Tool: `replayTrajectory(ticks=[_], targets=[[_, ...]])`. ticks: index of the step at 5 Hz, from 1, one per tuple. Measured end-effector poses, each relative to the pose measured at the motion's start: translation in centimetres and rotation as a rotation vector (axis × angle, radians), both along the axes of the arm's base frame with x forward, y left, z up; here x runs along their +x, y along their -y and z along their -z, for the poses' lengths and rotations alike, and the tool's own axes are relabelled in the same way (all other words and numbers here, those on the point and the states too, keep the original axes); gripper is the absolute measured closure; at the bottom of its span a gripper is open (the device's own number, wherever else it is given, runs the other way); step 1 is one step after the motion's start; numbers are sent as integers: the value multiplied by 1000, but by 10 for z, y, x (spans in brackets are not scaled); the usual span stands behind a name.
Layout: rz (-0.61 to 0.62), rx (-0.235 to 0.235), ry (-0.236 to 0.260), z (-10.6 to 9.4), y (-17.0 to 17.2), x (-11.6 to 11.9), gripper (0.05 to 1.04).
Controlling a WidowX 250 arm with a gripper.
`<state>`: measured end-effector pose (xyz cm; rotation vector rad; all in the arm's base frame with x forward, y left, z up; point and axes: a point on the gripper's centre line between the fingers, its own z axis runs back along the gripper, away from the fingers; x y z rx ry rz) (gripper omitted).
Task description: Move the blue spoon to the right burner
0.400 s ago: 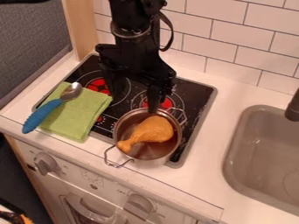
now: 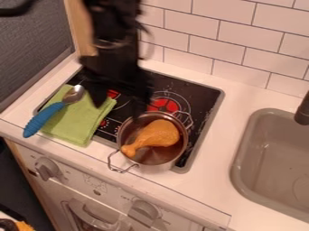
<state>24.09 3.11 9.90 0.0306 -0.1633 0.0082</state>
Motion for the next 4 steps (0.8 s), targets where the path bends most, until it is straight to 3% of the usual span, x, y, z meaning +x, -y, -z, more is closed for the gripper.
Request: replayTrajectory(ticks=[2, 4], targets=[[6, -1, 8, 4, -55, -17, 83], [7, 27, -85, 33, -116, -19, 83]])
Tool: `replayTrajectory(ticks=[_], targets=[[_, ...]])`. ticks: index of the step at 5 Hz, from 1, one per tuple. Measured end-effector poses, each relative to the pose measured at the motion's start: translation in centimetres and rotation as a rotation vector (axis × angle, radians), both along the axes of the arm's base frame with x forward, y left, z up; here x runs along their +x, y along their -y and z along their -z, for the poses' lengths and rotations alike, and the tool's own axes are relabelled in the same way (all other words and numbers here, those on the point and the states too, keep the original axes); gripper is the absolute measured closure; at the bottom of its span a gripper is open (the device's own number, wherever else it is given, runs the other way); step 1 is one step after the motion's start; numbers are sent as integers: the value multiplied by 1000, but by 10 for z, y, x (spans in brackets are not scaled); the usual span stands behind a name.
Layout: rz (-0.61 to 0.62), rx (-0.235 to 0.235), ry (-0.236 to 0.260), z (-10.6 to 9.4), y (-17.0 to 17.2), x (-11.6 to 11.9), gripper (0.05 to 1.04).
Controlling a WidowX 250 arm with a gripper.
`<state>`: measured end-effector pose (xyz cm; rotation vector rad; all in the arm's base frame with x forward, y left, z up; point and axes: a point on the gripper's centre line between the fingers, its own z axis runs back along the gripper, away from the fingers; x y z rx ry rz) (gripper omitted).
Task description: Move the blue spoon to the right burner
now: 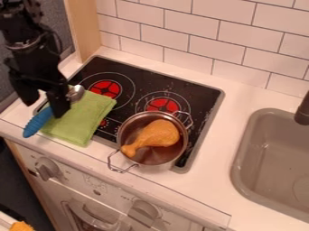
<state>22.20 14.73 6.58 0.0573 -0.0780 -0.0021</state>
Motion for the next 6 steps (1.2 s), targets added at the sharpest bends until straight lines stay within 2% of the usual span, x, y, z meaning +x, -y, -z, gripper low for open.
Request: replayTrajectory(ticks=[1, 2, 3, 4, 5, 6], targets=[[-20, 6, -40, 15, -22, 2, 83], [-30, 10, -63, 26, -27, 1, 83], [-20, 25, -69, 33, -22, 0, 83], [-26, 26, -75, 39, -15, -3, 155], [-42, 25, -68, 45, -12, -6, 425], [-56, 30, -65, 45, -12, -6, 642]])
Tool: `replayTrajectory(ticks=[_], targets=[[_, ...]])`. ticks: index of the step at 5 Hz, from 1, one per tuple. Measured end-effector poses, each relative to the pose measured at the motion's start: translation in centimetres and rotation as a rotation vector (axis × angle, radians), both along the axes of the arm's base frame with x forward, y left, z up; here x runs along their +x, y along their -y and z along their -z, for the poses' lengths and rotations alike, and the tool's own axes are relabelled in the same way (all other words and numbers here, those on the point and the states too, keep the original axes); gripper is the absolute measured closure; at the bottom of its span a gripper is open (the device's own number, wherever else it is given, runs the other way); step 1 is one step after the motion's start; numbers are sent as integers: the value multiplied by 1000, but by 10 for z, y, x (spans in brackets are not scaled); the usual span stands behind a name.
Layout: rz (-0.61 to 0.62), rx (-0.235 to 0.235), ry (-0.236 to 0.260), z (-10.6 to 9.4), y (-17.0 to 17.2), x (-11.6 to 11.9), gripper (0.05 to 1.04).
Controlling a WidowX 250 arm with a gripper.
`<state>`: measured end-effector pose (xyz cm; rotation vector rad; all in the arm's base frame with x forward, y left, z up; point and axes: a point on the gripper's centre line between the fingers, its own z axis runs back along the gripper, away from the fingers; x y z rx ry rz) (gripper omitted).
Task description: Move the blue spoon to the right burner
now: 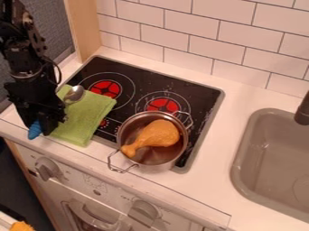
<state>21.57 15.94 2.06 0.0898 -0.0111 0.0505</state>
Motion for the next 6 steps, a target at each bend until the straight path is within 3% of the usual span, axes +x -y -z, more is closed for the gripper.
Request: replayTrajectory(ticks=[1, 2, 3, 4, 5, 6], targets=[[-9, -3, -1, -2, 1, -1, 646], [-28, 28, 78, -44, 13, 7, 646], [12, 13, 149, -71, 47, 39, 646], [43, 0, 100, -54, 76, 58, 646], [70, -4, 43, -22, 95, 78, 646], [82, 14, 19, -4, 104, 96, 646]])
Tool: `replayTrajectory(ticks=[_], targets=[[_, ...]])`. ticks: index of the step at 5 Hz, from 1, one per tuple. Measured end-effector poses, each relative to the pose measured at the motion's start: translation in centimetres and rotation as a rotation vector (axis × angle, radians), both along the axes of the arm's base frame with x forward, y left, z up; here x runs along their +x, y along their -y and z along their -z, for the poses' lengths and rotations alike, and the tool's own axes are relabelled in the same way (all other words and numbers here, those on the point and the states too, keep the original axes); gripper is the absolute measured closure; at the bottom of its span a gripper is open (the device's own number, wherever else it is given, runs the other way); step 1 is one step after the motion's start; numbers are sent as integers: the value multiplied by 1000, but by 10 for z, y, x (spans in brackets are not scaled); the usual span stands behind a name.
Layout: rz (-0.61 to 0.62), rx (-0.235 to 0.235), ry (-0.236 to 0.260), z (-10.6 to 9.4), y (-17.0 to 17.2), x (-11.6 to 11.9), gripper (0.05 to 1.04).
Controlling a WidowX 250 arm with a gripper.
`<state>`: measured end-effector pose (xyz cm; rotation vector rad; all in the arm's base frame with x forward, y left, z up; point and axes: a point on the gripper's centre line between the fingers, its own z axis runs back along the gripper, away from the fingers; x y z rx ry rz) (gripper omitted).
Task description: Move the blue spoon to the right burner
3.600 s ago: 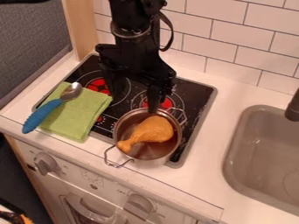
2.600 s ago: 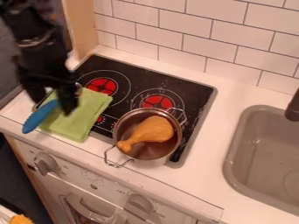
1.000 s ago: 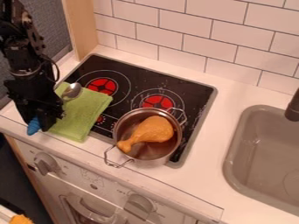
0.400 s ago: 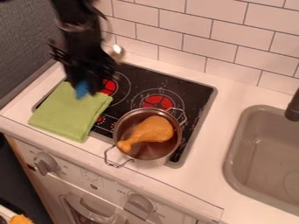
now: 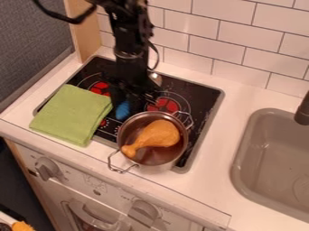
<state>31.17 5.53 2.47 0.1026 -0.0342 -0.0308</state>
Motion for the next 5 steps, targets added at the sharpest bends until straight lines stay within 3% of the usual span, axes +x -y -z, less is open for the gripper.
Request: replayTrajectory(ticks=[1, 2, 3, 4, 5], targets=[[3, 4, 12, 5, -1, 7, 646], [22, -19, 10, 7, 2, 7, 567], [21, -36, 18, 5, 0, 3, 242], [-15, -51, 122, -29, -1, -2, 75], [-74, -64, 169, -56, -7, -10, 76]])
